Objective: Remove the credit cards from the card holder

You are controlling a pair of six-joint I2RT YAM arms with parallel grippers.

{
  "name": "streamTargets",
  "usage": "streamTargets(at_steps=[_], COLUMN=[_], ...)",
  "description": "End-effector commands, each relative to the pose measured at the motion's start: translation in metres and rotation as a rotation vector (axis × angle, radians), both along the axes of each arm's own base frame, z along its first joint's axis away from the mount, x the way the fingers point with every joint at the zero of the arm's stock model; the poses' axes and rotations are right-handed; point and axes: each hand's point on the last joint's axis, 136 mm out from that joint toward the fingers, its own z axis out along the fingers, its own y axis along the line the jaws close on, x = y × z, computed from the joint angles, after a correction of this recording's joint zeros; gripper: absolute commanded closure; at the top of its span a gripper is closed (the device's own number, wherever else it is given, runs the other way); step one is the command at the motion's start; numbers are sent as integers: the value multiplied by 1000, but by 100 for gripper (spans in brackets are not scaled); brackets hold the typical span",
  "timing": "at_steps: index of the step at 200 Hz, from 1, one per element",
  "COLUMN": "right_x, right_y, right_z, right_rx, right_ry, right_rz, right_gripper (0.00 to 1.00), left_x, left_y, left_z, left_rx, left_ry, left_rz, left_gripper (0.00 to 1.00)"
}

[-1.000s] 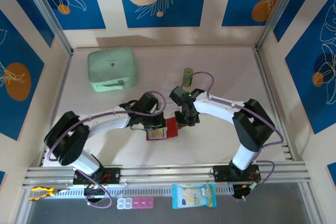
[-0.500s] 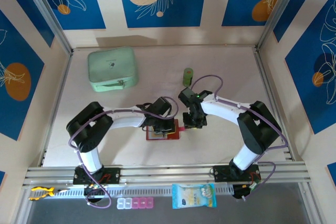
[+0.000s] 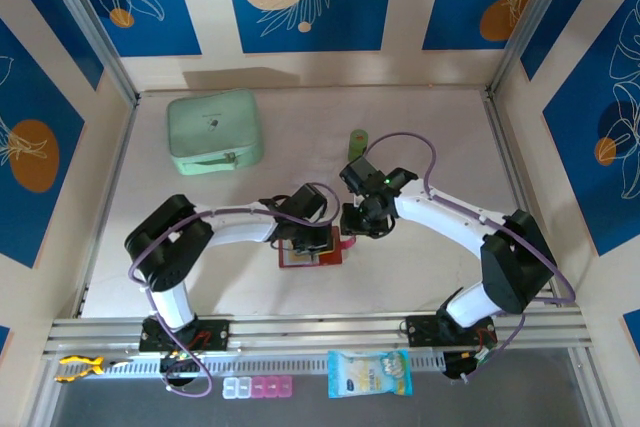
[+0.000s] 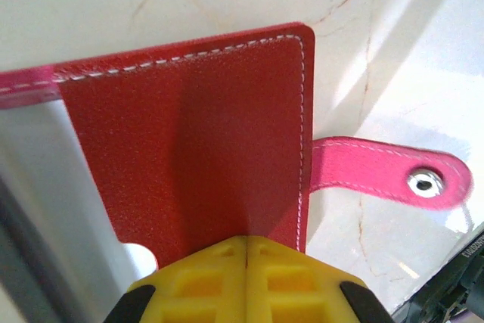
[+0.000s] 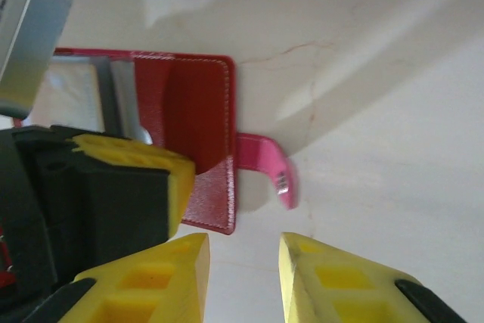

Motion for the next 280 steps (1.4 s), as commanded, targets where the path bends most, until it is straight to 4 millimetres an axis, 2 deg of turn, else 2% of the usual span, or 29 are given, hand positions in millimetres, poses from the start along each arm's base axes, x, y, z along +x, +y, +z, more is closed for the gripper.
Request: streamTargets(at_steps=[1,34,71,105,122,142,171,219,280], right_x=[-7,-8,-6,-1,1,3,5,6,1], right_y=[19,35,44,40,39,36,30,22,16], right_z=[18,17,6,-12,-21,-31,-41,-55,-81], right_rx=[69,78,25,-92,-121,-155,-199,-223,-241], right_ry=[20,48,75,80,93,103,114,139,180], right_rz=[12,37,59,68,69,67,66,57,52], right_gripper=[68,68,67,52,46,37,29,23,17], left_x=[6,12,14,11,10,9,8,4,0], left_y=[9,33,73,109,120,125,126,128,132], left_z=[24,36,37,26,19,11,-4,-21,-26], left_rx=[2,3,36,50,48,36,32,65,82], left_ry=[-57,-84,-92,-67,-55,-36,2,38,52], left_rz=[23,76,149,225,250,265,271,265,266], left_gripper=[99,98,98,91,90,91,94,97,97])
